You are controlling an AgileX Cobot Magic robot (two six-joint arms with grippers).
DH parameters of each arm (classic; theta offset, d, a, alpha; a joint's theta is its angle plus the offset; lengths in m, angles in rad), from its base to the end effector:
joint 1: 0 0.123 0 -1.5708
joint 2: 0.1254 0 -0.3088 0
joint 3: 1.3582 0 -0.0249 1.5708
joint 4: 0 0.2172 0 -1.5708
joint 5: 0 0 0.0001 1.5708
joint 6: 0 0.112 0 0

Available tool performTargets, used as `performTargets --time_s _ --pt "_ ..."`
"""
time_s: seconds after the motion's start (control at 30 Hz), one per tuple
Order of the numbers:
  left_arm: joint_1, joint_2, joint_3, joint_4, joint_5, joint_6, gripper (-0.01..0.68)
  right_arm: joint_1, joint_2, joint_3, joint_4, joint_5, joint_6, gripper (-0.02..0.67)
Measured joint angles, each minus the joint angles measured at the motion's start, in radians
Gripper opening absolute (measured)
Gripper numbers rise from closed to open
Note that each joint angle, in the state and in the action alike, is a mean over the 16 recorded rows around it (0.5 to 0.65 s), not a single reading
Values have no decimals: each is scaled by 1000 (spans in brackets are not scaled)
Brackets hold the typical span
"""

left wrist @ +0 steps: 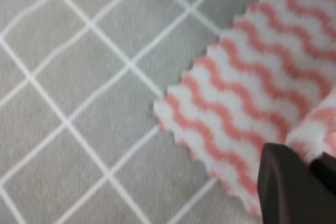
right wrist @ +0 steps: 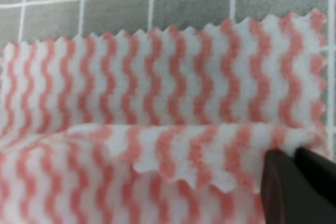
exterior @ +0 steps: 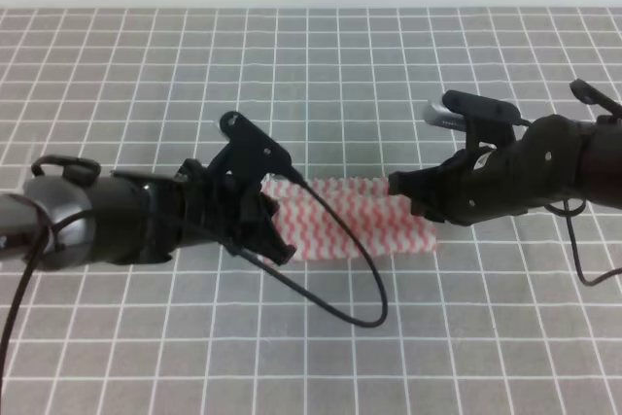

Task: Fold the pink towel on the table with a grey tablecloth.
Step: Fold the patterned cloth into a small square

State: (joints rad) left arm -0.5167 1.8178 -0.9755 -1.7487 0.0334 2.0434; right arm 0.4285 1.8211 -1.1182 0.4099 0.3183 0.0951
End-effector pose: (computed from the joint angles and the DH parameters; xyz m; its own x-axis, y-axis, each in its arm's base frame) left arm 0.3195 -0.1859 0.2037 -0.4172 0.5708 -0.7072 0.6644 0.7225 0.1912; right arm 0.3336 0.1678 0.2174 -0.8597 0.1173 -0.4971 -0.0905 0.9229 0.3742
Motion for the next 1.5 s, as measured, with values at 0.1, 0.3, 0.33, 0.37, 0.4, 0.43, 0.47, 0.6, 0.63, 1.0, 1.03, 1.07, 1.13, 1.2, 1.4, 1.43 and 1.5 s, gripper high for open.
performTargets --time_s 0.1,0.3,0.33,0.37,0.4,0.43,0.47,0.6,0.63,1.0,1.03,1.07,1.13,1.2,1.4,1.43,1.5 --pt "4 9 -17 0 2 2 -1 -3 14 -18 -1 11 0 -14" --pt "7 31 -43 -2 1 5 -1 -10 41 -45 -3 23 -1 -14" --pt "8 34 -45 -2 0 5 -1 -10 44 -49 -4 24 -1 -14" --pt "9 38 -48 -2 -2 6 -1 -11 46 -52 -4 24 -2 -14" --pt "9 41 -50 -2 -3 6 -1 -11 49 -55 -4 25 -2 -14" --pt "10 45 -52 -2 -4 6 -1 -11 52 -58 -5 26 -2 -14" --pt "10 48 -53 -2 -6 6 -1 -11 53 -61 -5 26 -3 -14" --pt "12 57 -57 -2 -11 11 -1 -11 62 -72 -7 29 -7 -14" --pt "12 58 -57 -2 -11 13 -1 -11 62 -74 -7 30 -9 -15" --pt "22 60 -58 0 -14 32 -1 -11 78 -88 -5 35 -22 -14" --pt "23 60 -58 0 -13 34 -1 -11 78 -89 -5 35 -23 -14" --pt "24 60 -58 0 -12 36 -1 -11 78 -89 -5 35 -24 -14" --pt "25 60 -58 0 -10 40 0 -11 80 -89 -4 35 -24 -14" --pt "26 60 -58 0 -8 43 7 -11 81 -90 -3 34 -25 -14" --pt "26 60 -58 0 -3 53 83 -12 81 -90 -2 33 -26 -14" --pt "26 60 -59 0 -2 54 102 -12 80 -89 -2 33 -27 -14" --pt "26 60 -62 0 -2 55 139 -12 80 -89 -2 33 -27 -14"
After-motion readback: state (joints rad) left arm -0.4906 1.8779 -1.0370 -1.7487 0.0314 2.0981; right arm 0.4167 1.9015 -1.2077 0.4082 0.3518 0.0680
